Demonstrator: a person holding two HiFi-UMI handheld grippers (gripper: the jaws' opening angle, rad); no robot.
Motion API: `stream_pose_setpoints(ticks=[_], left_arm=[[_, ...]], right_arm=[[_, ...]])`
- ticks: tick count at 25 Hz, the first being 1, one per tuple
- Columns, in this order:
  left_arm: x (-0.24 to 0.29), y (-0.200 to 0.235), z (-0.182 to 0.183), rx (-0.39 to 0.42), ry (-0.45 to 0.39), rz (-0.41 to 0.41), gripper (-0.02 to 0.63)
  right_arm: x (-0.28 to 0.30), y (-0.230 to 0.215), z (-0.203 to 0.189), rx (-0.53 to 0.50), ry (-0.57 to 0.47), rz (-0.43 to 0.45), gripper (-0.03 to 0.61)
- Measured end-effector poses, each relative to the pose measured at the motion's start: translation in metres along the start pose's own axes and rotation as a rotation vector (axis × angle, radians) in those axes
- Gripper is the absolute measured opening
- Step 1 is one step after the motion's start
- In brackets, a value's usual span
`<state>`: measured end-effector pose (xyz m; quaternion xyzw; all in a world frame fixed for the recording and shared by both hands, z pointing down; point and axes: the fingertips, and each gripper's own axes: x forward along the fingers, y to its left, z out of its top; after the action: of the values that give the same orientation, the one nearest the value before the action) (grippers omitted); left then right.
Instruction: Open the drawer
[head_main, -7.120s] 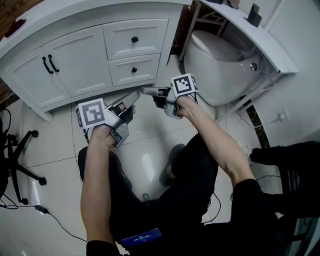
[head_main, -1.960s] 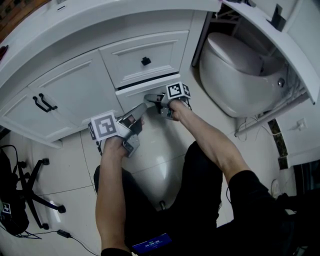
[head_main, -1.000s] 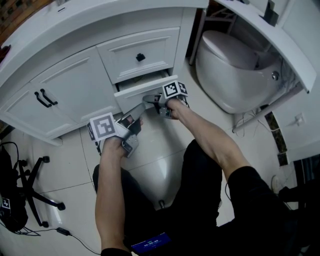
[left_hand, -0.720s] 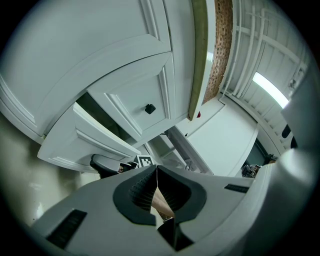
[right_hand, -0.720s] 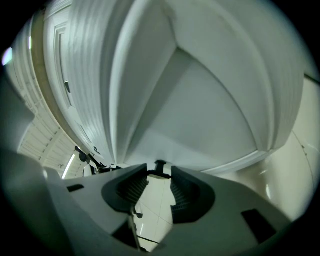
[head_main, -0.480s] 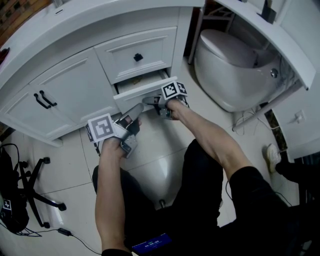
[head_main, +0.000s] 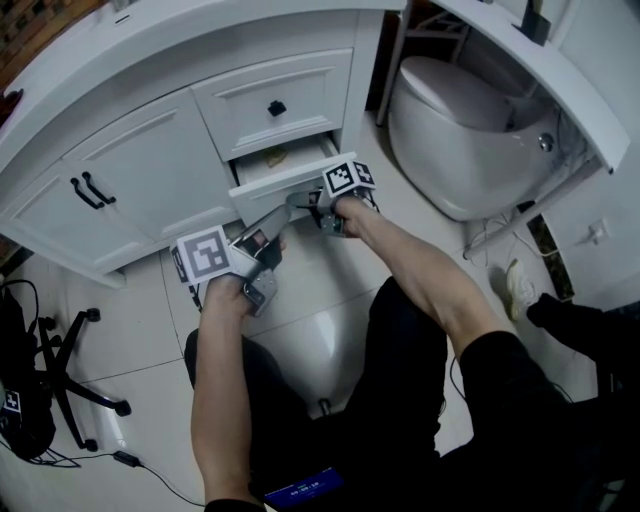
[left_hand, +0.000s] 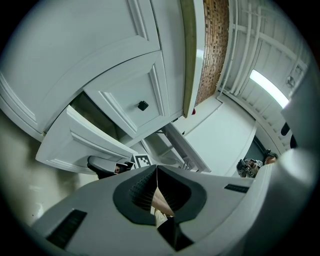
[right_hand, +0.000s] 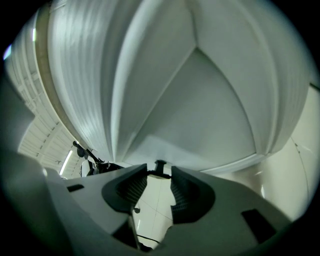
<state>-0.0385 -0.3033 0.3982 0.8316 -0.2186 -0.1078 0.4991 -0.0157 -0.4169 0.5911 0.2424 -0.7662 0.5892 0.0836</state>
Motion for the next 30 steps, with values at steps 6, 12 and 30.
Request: stream_pose_setpoints(ticks=[6, 12, 30], left_arm=[[-0.006, -0.009, 0.000, 0.026, -0.013, 0.005, -0.009], [-0.006, -0.017, -0.009, -0.044, -0.036, -0.041, -0.009], [-0.007, -0.041, -0.026, 0.044, 0.000, -0.012, -0.009]], right_arm=[[-0.004, 0.000, -0.009, -0.006, 0.021, -0.014, 0.172], [-0.007, 0.001, -0.018, -0.005, 0.031, -0.026, 0.172], [-0.019, 0.008, -0.046, -0.010, 0.075, -0.040, 0.172]])
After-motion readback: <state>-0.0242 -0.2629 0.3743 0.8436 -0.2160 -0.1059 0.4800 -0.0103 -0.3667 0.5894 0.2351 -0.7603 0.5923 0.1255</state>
